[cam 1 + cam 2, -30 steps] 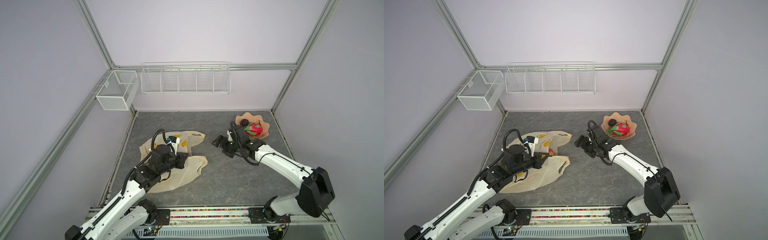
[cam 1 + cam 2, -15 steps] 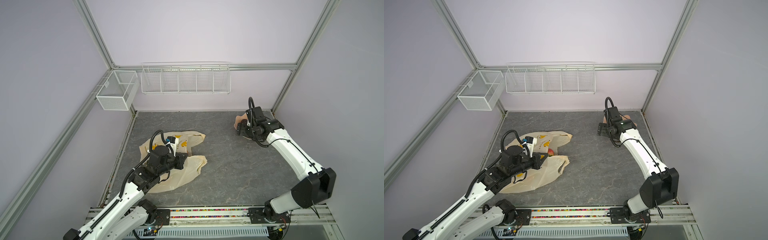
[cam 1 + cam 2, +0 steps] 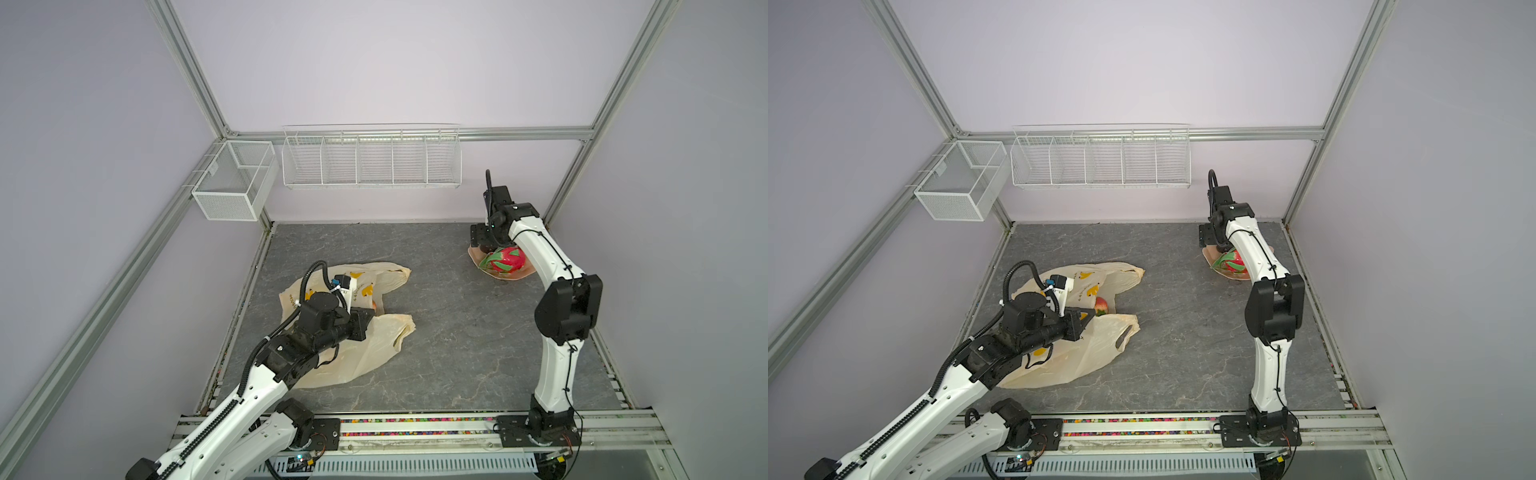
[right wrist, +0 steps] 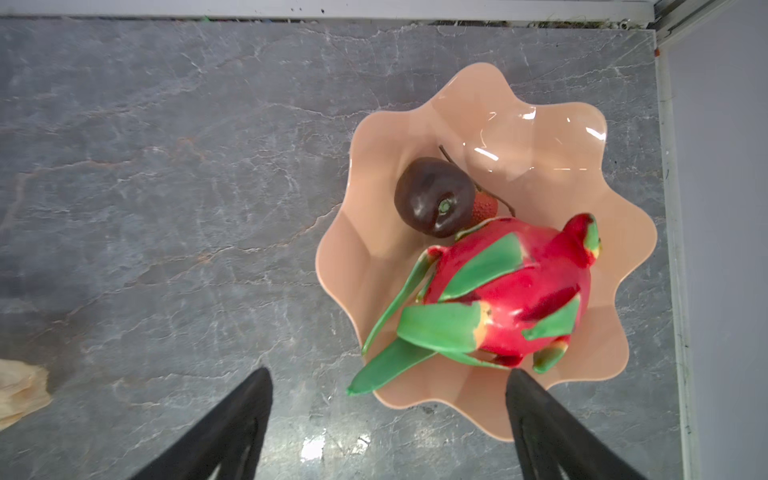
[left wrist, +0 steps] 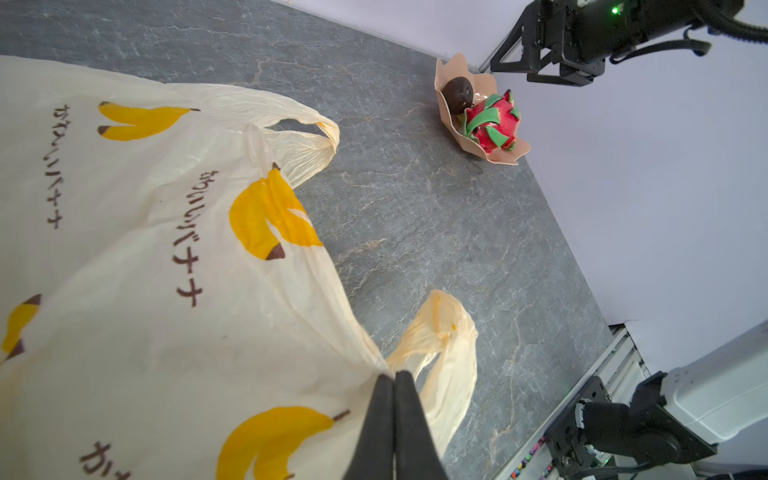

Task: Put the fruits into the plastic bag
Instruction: 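Withdraw the open right gripper from the bag back over the bowl, then lower the right gripper into the bowl and grasp the dark plum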

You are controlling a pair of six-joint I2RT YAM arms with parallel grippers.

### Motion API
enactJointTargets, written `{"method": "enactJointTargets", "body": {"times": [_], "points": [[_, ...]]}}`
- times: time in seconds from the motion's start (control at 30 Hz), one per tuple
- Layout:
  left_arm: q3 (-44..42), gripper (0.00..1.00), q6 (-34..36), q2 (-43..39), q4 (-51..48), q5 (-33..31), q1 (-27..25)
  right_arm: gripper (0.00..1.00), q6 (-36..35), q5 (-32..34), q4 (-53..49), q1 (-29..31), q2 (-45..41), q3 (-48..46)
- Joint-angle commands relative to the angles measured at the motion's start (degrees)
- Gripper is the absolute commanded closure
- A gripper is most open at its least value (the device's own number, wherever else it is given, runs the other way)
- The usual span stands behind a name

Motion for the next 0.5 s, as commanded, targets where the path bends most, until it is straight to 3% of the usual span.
{"method": "enactJointTargets", "body": {"times": [0.0,0.2,0.47], "points": [[1.5,1.0,-1.1,-0.9,-1.6,-1.4,-0.2,0.1,-5.0,1.1,-6.6,-2.0,6.2,8.5],[1.6,1.0,-2.5,-0.9,-1.4,-1.5,-0.2,0.1,-6.1,0.5,-8.7,-3.9,15.0,19.2],[3.4,1.0,-2.0,1.0,-2.9,-1.6,-0.2,0.1,-8.1,-2.3,-5.9,-5.5,19.6,20.1]]}}
